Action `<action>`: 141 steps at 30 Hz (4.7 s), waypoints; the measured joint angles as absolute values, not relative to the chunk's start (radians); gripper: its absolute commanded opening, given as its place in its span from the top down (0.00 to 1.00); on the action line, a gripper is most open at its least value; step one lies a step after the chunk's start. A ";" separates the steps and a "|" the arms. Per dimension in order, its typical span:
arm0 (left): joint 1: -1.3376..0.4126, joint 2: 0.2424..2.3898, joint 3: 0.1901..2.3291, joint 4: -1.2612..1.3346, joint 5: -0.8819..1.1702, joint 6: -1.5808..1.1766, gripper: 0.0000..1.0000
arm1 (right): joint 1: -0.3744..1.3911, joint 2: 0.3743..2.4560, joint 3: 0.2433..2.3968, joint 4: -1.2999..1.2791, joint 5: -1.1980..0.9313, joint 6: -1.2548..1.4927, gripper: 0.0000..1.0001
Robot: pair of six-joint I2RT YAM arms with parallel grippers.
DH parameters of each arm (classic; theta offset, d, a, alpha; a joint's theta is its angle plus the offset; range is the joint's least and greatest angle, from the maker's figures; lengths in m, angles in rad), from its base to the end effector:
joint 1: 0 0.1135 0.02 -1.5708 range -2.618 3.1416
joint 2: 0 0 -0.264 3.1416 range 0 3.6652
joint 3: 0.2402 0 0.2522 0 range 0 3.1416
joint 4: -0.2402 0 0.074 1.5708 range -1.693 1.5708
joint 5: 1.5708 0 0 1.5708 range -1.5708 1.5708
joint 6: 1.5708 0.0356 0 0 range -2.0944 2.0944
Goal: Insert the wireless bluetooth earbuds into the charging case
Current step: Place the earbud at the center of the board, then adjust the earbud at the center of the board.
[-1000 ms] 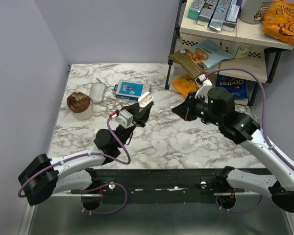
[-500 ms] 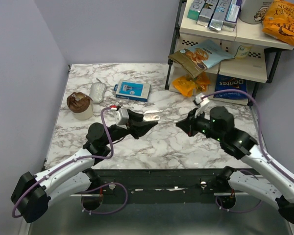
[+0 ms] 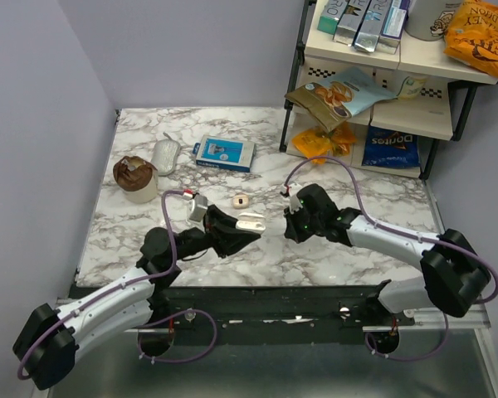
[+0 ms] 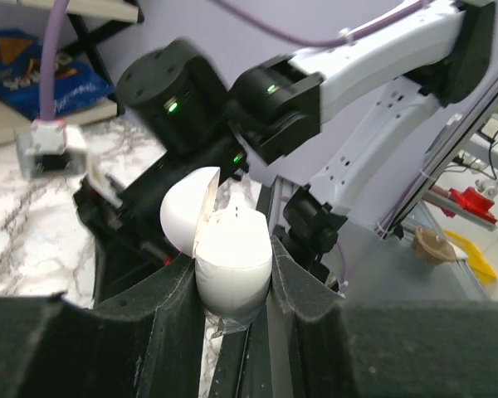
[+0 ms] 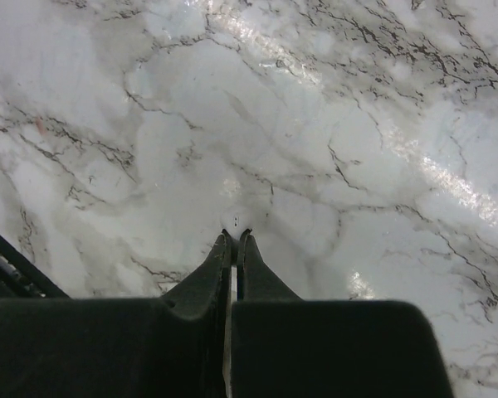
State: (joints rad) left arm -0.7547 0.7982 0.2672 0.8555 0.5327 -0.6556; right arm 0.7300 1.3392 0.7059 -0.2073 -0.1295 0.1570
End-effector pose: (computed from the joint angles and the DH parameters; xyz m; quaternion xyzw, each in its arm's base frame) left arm 0.1162 -0.1341 0.2636 0.2414 0.5517 -0.6247 0.4970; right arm 0.1946 0.1803 0.1924 -0.2856 0.8876 0.2075 0.2959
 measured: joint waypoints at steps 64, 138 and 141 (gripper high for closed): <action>-0.773 0.540 0.220 0.649 0.228 -0.595 1.00 | 0.667 1.612 0.849 -0.274 -0.022 0.818 0.78; -0.821 0.533 0.219 0.603 0.199 -0.584 1.00 | 0.669 1.603 0.884 -0.409 0.030 0.449 0.81; -0.823 0.530 0.218 0.603 0.196 -0.583 1.00 | 0.670 1.605 0.888 -0.407 0.024 0.457 0.88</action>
State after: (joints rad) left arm -0.8227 0.5304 0.2180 0.6025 0.1955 -0.5835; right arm 0.6704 1.6047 0.8875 -0.4068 0.0242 0.4568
